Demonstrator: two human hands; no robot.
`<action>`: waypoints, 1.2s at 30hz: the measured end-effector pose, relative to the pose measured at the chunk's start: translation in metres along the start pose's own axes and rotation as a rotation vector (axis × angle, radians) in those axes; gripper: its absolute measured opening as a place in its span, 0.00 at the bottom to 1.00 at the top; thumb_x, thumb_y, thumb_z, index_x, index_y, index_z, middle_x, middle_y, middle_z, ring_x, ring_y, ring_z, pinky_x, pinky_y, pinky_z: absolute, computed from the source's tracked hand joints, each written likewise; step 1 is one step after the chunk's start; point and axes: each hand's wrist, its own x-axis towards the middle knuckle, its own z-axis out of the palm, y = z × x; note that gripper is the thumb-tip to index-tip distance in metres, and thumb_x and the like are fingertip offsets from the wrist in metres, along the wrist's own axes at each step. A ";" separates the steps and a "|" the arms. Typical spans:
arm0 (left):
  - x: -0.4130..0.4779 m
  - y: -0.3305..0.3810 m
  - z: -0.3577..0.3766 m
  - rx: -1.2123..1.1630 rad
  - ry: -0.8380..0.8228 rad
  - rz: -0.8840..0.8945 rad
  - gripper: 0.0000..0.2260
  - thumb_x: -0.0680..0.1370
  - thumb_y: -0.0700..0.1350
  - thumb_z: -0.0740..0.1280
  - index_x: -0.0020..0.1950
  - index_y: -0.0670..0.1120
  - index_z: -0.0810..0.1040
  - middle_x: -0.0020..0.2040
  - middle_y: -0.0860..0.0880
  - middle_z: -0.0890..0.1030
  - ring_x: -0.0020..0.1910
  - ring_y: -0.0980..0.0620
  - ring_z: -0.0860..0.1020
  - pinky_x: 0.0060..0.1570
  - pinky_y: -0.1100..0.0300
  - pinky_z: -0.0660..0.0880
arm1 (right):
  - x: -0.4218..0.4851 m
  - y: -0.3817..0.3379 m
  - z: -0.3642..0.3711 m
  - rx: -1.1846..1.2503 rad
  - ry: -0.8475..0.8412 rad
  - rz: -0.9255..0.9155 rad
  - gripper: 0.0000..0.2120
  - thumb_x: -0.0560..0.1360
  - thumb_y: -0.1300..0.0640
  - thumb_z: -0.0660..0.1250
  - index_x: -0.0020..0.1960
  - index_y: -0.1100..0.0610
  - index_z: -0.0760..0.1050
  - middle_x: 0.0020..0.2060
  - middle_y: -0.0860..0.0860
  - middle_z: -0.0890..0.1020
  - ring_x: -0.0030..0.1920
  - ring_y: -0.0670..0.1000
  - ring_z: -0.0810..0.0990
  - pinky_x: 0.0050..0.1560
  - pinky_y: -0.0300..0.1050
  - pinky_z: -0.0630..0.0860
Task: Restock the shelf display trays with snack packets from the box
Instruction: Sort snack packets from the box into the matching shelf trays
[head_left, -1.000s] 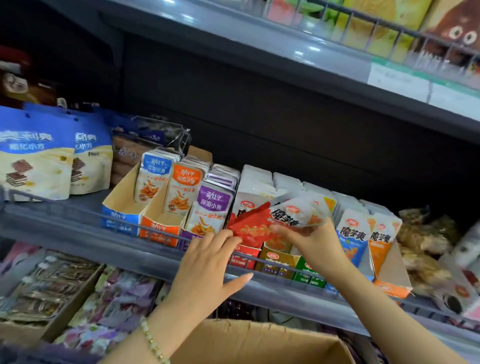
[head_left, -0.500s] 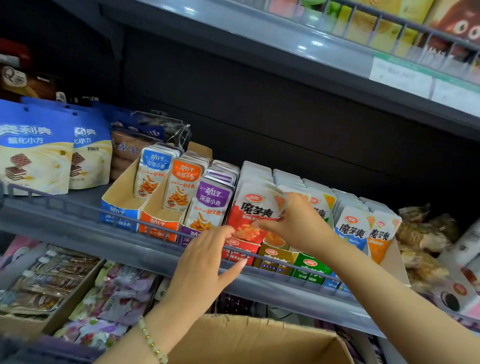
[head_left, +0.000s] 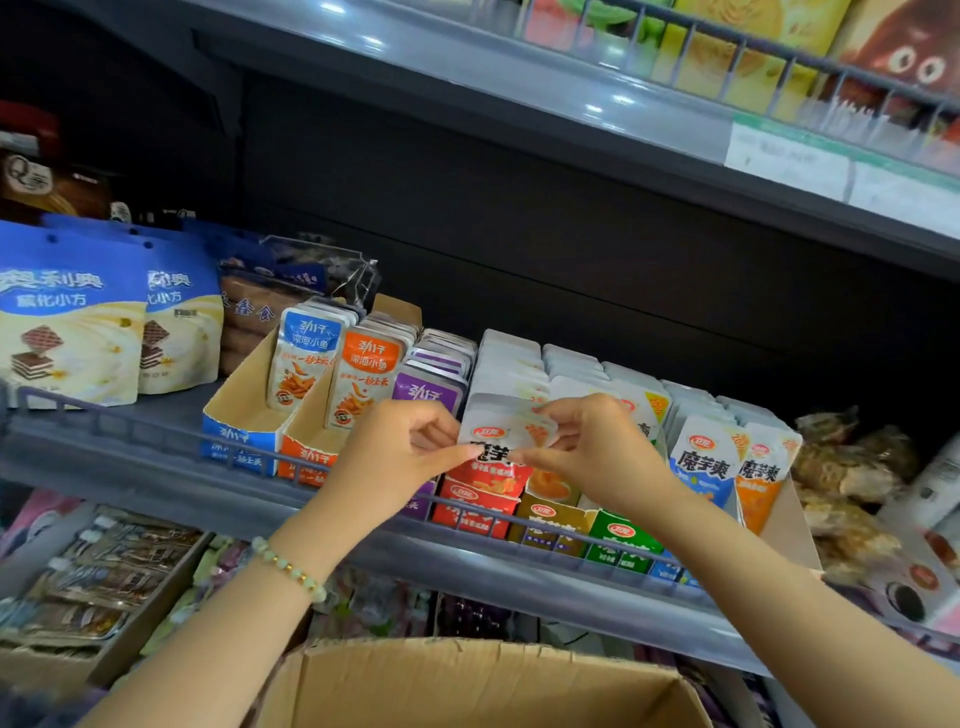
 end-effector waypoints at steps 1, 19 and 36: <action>0.001 0.000 0.000 0.018 -0.013 -0.006 0.07 0.69 0.52 0.74 0.39 0.55 0.77 0.37 0.58 0.81 0.38 0.65 0.79 0.38 0.69 0.76 | -0.001 0.000 0.003 0.005 0.012 0.002 0.13 0.69 0.53 0.75 0.47 0.62 0.82 0.44 0.52 0.85 0.39 0.44 0.83 0.47 0.41 0.81; -0.179 -0.038 0.111 0.373 -0.874 -0.182 0.15 0.75 0.56 0.68 0.59 0.51 0.75 0.53 0.56 0.78 0.48 0.56 0.76 0.50 0.60 0.73 | -0.207 0.106 0.103 0.061 -0.793 0.357 0.15 0.75 0.59 0.69 0.61 0.58 0.75 0.56 0.52 0.79 0.50 0.49 0.77 0.50 0.37 0.71; -0.287 -0.047 0.151 0.470 -1.580 -0.663 0.35 0.72 0.71 0.59 0.66 0.45 0.73 0.64 0.46 0.76 0.61 0.46 0.74 0.62 0.56 0.70 | -0.314 0.136 0.166 -0.012 -0.642 0.844 0.45 0.68 0.44 0.75 0.75 0.57 0.56 0.73 0.57 0.59 0.73 0.58 0.59 0.72 0.47 0.61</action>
